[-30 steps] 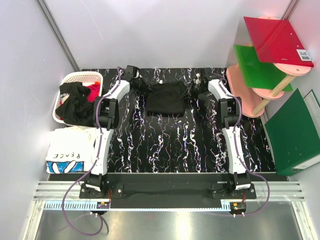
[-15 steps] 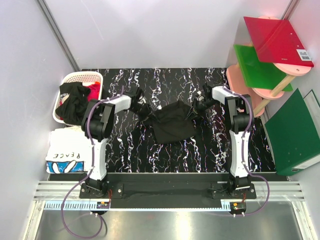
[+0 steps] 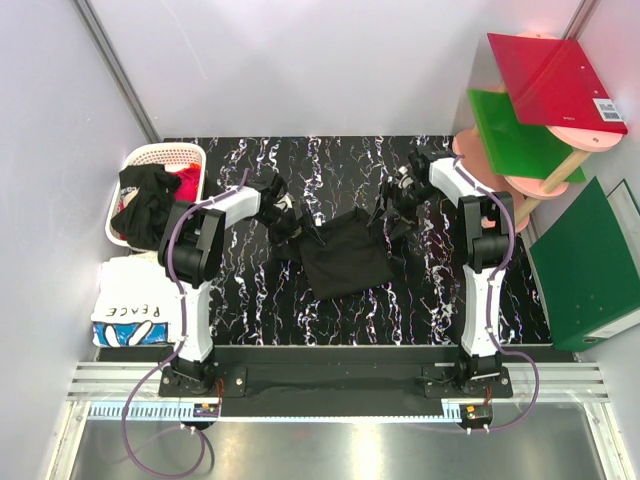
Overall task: Fold and stack the t-shirts
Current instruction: Smooth out wrinkles on the folded tshirt
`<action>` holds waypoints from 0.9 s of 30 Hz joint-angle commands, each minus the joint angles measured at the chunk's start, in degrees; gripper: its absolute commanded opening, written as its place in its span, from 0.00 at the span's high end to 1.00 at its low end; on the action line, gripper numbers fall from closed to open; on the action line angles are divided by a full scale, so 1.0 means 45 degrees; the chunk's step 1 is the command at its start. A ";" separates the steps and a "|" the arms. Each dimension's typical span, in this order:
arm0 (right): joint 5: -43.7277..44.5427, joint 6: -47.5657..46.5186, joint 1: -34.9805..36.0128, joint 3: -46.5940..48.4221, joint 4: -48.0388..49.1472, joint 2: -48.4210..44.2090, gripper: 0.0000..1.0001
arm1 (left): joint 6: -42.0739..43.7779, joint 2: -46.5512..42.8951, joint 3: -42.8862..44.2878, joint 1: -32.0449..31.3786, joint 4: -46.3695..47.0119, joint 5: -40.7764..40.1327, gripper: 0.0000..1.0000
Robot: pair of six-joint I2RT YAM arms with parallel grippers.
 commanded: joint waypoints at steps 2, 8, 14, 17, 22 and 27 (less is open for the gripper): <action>-0.0097 -0.0069 0.0062 0.0934 -0.0318 -0.0744 0.19 | 0.0781 -0.0359 0.0505 0.0089 -0.0868 -0.0504 0.01; -0.0644 0.0029 0.0082 0.1442 -0.0143 -0.0393 0.26 | 0.0977 -0.0554 0.0915 0.0108 -0.1163 -0.0524 0.56; -0.1290 0.0166 0.0374 0.1969 0.0189 0.0368 0.31 | 0.0996 -0.0242 0.1579 0.0108 -0.1222 -0.0485 1.00; -0.1426 0.0186 0.0530 0.2535 0.0190 0.0876 0.30 | 0.0919 -0.0086 0.1794 0.0108 -0.1222 -0.0407 1.00; -0.1641 0.0225 0.0785 0.2946 0.0151 0.1637 0.30 | 0.0899 0.0012 0.1795 0.0108 -0.1222 -0.0329 1.00; -0.1680 0.0244 0.1019 0.3084 0.0073 0.1951 0.34 | 0.0880 0.0051 0.1678 0.0089 -0.1222 -0.0387 1.00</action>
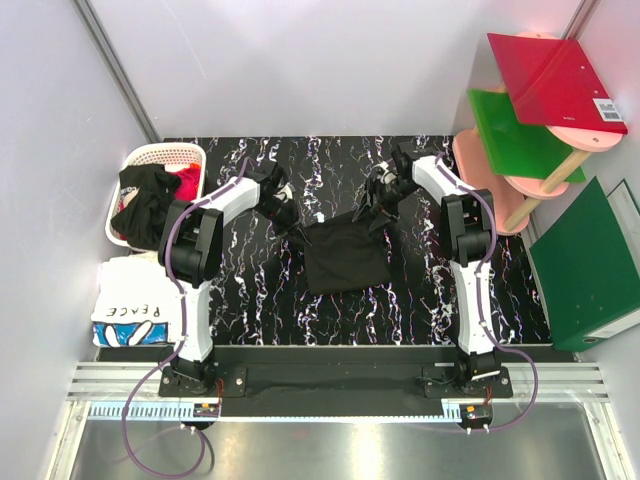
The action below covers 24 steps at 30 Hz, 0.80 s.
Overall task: Fold and stack the t-shirts
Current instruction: Smooth out wrinkles on the folded tshirt
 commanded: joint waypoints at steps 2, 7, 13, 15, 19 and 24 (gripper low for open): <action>-0.0291 0.0070 0.0286 0.0558 -0.0092 0.0047 0.34 | 0.0078 0.0046 0.0274 0.0045 0.0060 0.0011 1.00; -0.0329 0.0031 0.0345 0.0694 -0.0073 0.0338 0.46 | 0.0078 0.0144 0.0274 0.0025 0.0041 -0.0009 1.00; -0.0408 -0.0008 0.0481 0.1553 -0.0092 0.0555 1.00 | 0.0097 0.0164 0.0254 -0.0033 0.0060 -0.0028 1.00; -0.0214 -0.0009 0.0481 0.1632 -0.0112 0.0206 1.00 | 0.0117 0.0125 0.0196 -0.0053 0.0060 -0.0028 1.00; -0.0134 -0.0048 0.0482 0.1379 -0.0054 -0.0537 1.00 | 0.0137 0.0008 0.0137 -0.0053 0.0041 -0.0048 1.00; 0.0021 -0.0106 0.0482 0.0501 0.0103 -0.1863 1.00 | 0.0137 -0.0070 0.0176 -0.0053 0.0040 0.0010 1.00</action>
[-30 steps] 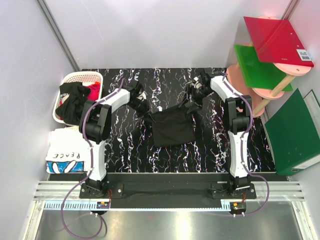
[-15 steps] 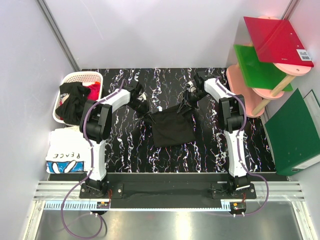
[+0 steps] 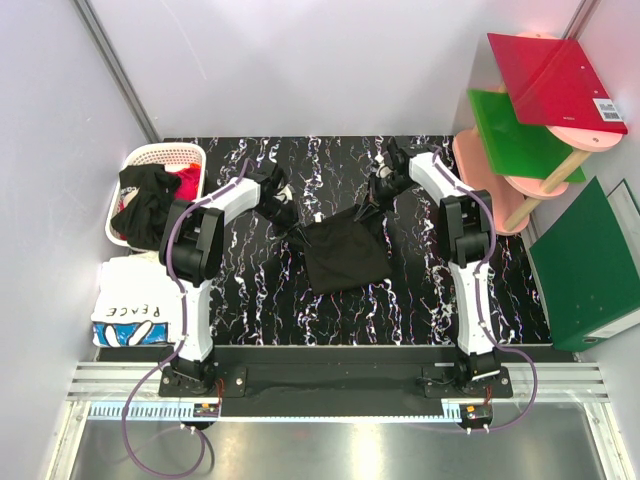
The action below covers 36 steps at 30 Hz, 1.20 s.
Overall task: Fold and stack the t-shirts
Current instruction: Smooth out wrinkles on the folded tshirt
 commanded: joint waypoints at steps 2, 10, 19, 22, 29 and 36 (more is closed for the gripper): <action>0.0090 -0.0170 0.0147 -0.0773 0.0137 -0.2435 1.00 | 0.0117 -0.0246 0.0200 -0.0072 0.0099 0.0035 1.00; 0.1593 0.0103 0.0088 -0.1615 0.0586 -0.3532 1.00 | 0.0098 0.0027 0.0629 -0.0092 0.0080 0.0113 1.00; 0.3468 0.0494 -0.0049 -0.1383 0.1680 -0.2595 1.00 | -0.0058 0.0730 0.1919 -0.0092 0.0099 0.0075 1.00; 0.4151 0.0650 -0.0088 -0.0914 0.1797 -0.1658 1.00 | -0.0098 0.1004 0.2231 -0.0092 0.0099 0.0171 1.00; 0.6237 0.0866 -0.0146 0.0571 0.1369 0.0433 1.00 | 0.0058 0.0188 0.1745 -0.0092 0.0099 -0.0198 0.21; 0.7746 0.1100 -0.0146 0.0476 0.1074 -0.1086 0.49 | 0.0487 -0.2137 0.0007 -0.0053 0.0060 -0.1310 0.01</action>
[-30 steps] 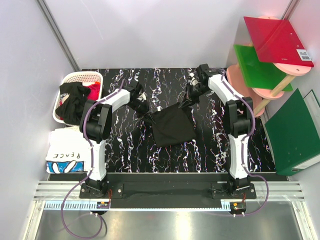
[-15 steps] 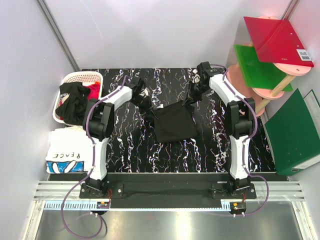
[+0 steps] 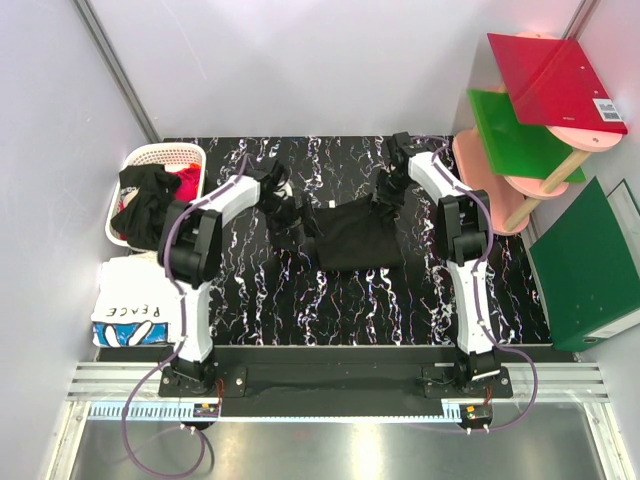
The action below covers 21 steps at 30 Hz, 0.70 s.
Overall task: Fold and stack the t-shirts
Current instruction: Smooth out wrinkles on the folded tshirt
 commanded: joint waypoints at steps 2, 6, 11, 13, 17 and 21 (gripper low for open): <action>0.1869 0.0105 -0.0054 -0.0658 0.0293 -0.2705 0.33 | 0.0493 -0.2984 -0.0899 0.0030 0.0070 -0.1060 0.01; 0.1656 0.0027 -0.0054 -0.1791 0.0762 -0.4663 0.08 | 0.0649 -0.3282 -0.0472 0.0010 0.0263 -0.0616 0.07; -0.2310 0.0317 -0.0132 -0.4191 0.3120 -0.6383 0.73 | -0.0130 -0.1669 0.1031 -0.0087 0.1240 0.1064 1.00; -0.4079 0.1214 -0.0191 -0.5341 0.4756 -0.6269 1.00 | -0.0716 -0.0748 0.1946 -0.0243 0.1378 0.2041 1.00; -0.8587 0.3129 -0.0172 -0.6422 0.7029 -0.4421 1.00 | -0.1438 0.1439 0.2947 -0.0556 0.2000 0.2746 1.00; -0.9185 0.3444 -0.0210 -0.6267 0.7130 -0.3204 1.00 | -0.2629 0.2400 0.2948 -0.0595 0.3835 0.3605 1.00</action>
